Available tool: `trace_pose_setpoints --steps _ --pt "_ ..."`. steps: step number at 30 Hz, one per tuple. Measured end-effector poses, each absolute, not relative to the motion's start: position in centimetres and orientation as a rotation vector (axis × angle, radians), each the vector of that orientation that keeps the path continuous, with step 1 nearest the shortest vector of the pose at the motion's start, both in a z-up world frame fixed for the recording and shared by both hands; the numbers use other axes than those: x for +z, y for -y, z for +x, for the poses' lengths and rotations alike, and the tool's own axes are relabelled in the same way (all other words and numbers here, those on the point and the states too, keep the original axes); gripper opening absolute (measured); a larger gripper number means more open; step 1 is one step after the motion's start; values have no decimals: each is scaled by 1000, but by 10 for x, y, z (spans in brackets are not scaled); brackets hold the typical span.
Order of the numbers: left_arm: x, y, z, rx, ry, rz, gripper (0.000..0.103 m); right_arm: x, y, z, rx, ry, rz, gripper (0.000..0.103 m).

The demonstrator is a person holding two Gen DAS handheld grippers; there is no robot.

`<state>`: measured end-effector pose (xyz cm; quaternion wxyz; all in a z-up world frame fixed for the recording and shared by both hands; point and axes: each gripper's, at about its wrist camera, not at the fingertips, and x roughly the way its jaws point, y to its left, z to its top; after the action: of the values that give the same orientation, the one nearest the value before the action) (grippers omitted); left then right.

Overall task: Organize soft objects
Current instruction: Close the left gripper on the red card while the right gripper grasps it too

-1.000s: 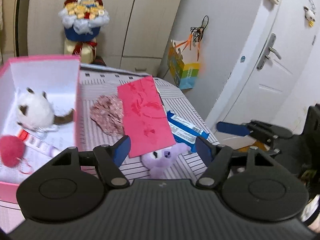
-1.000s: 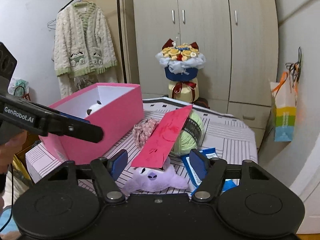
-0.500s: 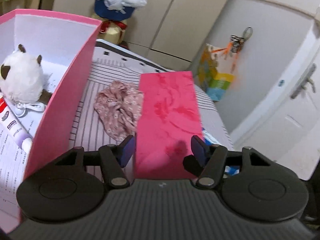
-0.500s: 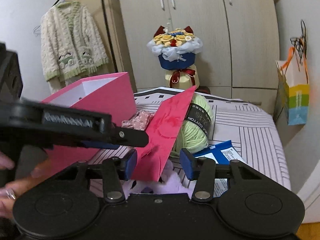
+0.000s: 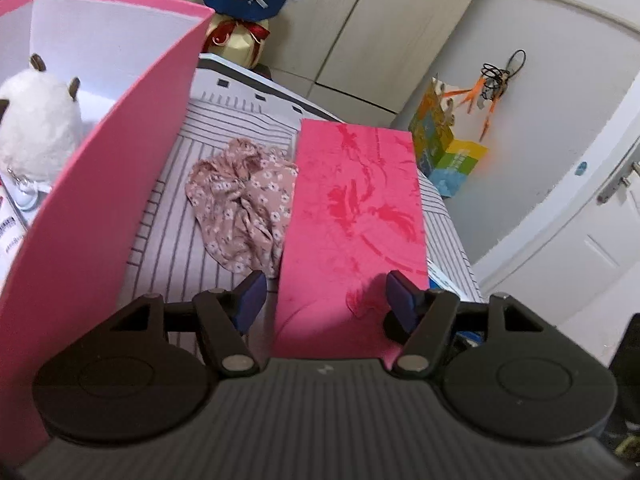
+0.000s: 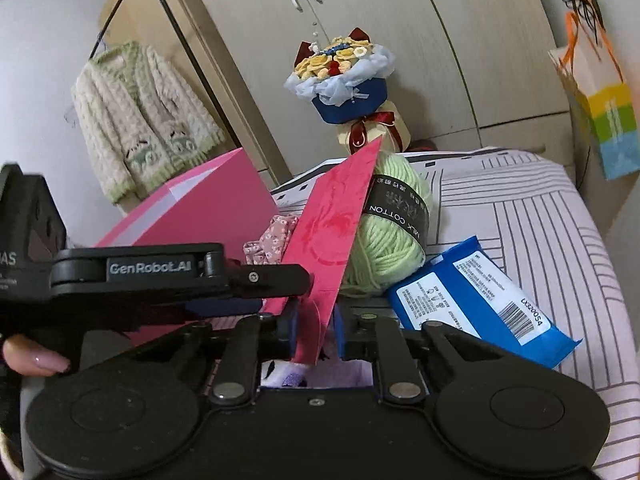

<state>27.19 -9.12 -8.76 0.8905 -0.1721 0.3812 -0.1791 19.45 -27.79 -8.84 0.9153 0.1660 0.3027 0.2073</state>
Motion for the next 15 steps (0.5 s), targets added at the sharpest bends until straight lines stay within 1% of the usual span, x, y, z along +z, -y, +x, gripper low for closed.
trace_pose_setpoints --steps 6,7,9,10,15 --pt "-92 91 275 -338 -826 -356 67 -94 282 193 446 -609 359 18" --pt "-92 91 275 -339 -834 -366 66 -95 284 193 452 -605 361 18" --pt "-92 90 275 -355 -836 -376 62 -96 286 193 461 -603 372 18" --pt "-92 89 275 -364 -841 -382 56 -97 288 194 468 -605 377 18" --pt "-89 90 271 -351 -832 -359 47 -97 287 194 473 -601 381 19"
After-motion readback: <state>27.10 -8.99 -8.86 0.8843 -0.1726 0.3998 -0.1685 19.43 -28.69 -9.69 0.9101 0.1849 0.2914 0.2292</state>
